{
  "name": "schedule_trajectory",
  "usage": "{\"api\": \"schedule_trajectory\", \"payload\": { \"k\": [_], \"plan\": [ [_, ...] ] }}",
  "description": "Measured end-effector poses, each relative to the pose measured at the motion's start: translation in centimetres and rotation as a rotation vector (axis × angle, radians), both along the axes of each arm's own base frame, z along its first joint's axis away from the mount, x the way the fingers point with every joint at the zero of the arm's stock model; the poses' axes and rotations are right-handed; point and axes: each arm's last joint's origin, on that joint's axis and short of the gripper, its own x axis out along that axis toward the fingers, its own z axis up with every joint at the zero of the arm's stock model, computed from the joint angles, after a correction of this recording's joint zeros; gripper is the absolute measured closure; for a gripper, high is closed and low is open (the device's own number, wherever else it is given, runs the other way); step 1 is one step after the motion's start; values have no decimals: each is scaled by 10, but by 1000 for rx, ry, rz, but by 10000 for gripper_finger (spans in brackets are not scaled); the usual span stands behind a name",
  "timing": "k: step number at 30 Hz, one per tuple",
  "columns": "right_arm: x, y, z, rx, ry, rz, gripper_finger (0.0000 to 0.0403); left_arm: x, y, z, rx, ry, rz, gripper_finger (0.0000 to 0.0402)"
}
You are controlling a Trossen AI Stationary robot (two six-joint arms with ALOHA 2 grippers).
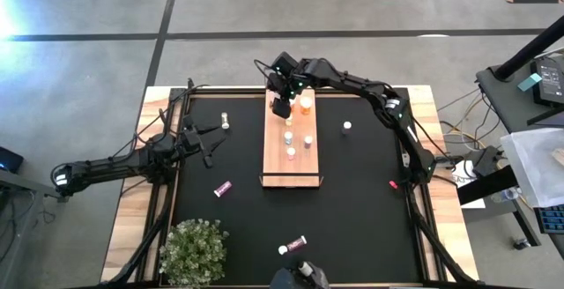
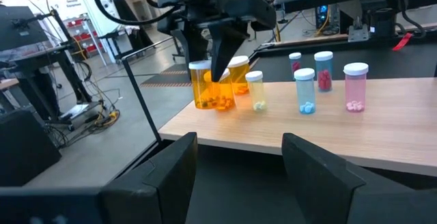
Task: Pick and place medicine bottles onto shelf by color
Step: Put the orange medicine bottle on the shelf aligned with the other orange medicine bottles
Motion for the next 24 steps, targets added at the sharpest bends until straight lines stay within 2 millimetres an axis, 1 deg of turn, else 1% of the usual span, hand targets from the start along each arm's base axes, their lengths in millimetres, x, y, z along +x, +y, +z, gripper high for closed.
{"api": "schedule_trajectory", "payload": {
  "k": [19,24],
  "plan": [
    [-1,2,-16,-1,37,30,206,0,0,0,0,-1,0,203],
    [-1,3,-17,0,38,31,206,0,0,0,0,1,0,203]
  ]
}}
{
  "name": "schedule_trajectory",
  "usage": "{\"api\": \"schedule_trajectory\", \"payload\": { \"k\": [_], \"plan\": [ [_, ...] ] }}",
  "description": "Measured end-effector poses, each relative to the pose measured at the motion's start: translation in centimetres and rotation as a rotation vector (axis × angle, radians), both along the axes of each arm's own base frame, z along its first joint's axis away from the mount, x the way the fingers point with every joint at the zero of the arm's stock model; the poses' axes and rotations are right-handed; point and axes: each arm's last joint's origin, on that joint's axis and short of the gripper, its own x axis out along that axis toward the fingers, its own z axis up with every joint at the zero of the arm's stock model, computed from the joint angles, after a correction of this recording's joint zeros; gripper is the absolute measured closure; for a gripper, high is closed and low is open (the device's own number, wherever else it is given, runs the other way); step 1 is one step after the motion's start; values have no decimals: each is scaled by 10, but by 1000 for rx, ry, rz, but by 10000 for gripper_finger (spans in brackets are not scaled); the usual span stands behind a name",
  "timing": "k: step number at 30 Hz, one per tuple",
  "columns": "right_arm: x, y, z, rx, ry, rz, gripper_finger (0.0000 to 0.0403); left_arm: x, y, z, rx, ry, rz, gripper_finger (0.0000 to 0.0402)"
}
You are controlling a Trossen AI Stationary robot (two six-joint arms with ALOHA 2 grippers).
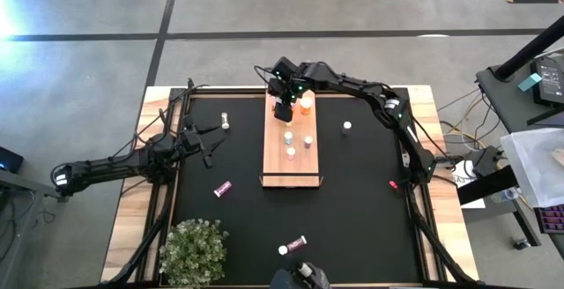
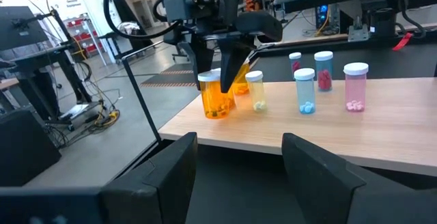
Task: Pick and place medicine bottles onto shelf by color
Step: Put the orange medicine bottle on the shelf aligned with the other orange medicine bottles
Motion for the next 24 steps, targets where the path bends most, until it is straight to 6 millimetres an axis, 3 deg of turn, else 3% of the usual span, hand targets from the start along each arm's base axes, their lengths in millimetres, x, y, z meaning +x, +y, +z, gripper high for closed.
{"api": "schedule_trajectory", "payload": {
  "k": [24],
  "plan": [
    [3,8,-5,2,13,27,188,0,0,0,0,0,0,203]
  ]
}}
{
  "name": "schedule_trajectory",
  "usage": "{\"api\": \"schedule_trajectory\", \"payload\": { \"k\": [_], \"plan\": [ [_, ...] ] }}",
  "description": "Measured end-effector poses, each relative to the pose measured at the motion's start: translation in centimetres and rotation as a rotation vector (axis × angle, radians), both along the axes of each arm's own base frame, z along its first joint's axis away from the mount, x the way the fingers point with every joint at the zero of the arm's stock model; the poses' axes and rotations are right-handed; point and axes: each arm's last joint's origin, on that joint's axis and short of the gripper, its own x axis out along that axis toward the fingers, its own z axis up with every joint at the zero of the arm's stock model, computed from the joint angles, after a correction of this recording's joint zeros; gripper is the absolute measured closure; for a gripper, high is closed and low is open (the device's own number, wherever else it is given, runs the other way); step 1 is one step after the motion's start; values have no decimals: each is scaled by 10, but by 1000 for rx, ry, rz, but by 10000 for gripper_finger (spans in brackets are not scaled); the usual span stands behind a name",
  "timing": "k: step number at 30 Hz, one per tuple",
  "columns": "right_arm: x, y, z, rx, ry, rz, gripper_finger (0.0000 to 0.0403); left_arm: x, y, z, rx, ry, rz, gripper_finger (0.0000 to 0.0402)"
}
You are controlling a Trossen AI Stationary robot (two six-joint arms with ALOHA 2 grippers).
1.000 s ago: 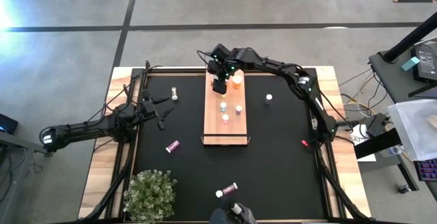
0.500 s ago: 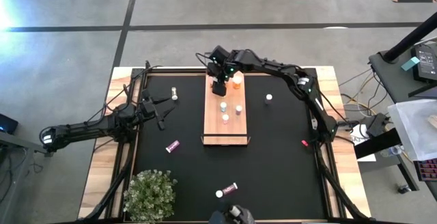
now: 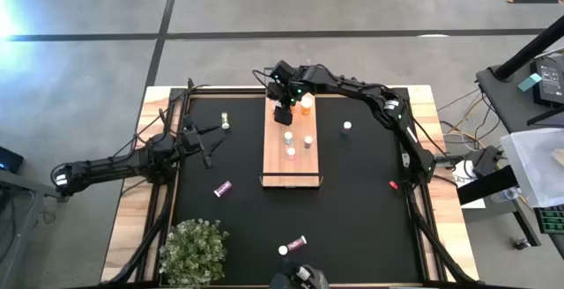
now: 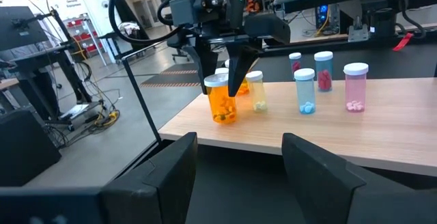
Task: Pick and place medicine bottles onto shelf by color
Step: Put the orange medicine bottle on the shelf aligned with the other orange medicine bottles
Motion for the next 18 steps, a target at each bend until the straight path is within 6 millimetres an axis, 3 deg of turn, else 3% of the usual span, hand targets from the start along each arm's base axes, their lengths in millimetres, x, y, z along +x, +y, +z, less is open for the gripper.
{"api": "schedule_trajectory", "payload": {
  "k": [18],
  "plan": [
    [4,2,1,-60,-27,82,186,0,0,0,0,0,0,203]
  ]
}}
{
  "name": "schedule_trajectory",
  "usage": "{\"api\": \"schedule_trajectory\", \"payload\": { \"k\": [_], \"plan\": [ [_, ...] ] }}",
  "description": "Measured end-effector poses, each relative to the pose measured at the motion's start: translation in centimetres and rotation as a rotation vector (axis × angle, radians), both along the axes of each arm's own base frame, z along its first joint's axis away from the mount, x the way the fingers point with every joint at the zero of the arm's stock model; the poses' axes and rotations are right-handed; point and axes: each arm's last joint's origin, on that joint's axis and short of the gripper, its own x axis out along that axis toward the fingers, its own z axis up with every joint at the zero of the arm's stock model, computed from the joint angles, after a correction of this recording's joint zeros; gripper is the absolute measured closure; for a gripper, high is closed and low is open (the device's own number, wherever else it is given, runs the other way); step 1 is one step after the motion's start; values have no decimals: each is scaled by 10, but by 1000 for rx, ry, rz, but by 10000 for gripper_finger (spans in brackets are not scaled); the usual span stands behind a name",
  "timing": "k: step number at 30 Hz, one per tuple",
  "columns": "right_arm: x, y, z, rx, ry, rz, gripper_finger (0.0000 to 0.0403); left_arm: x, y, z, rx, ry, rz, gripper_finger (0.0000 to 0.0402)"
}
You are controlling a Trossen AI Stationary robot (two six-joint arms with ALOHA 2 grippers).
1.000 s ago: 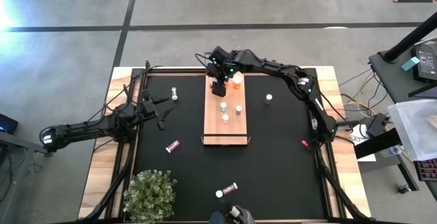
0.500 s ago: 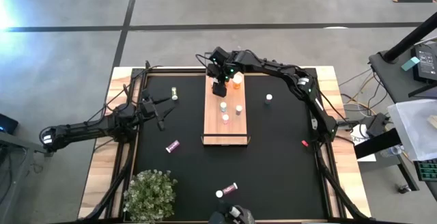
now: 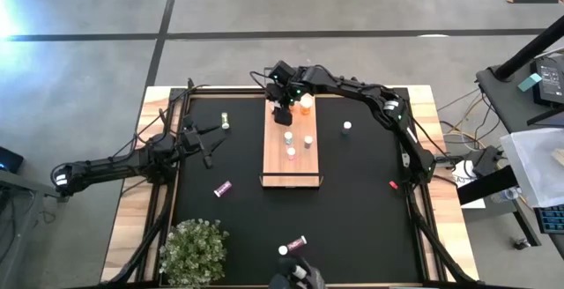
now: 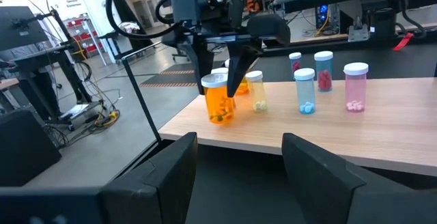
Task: Pick and place medicine bottles onto shelf by color
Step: Put the orange medicine bottle on the shelf aligned with the other orange medicine bottles
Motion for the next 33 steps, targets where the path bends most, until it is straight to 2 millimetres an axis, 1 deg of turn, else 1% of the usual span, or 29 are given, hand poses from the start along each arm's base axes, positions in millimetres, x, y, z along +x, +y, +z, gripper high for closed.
{"api": "schedule_trajectory", "payload": {
  "k": [7,33],
  "plan": [
    [1,-1,-4,-26,-10,28,186,0,0,0,0,1,0,203],
    [-3,-13,-6,-72,-26,35,186,0,0,0,0,1,0,203]
  ]
}}
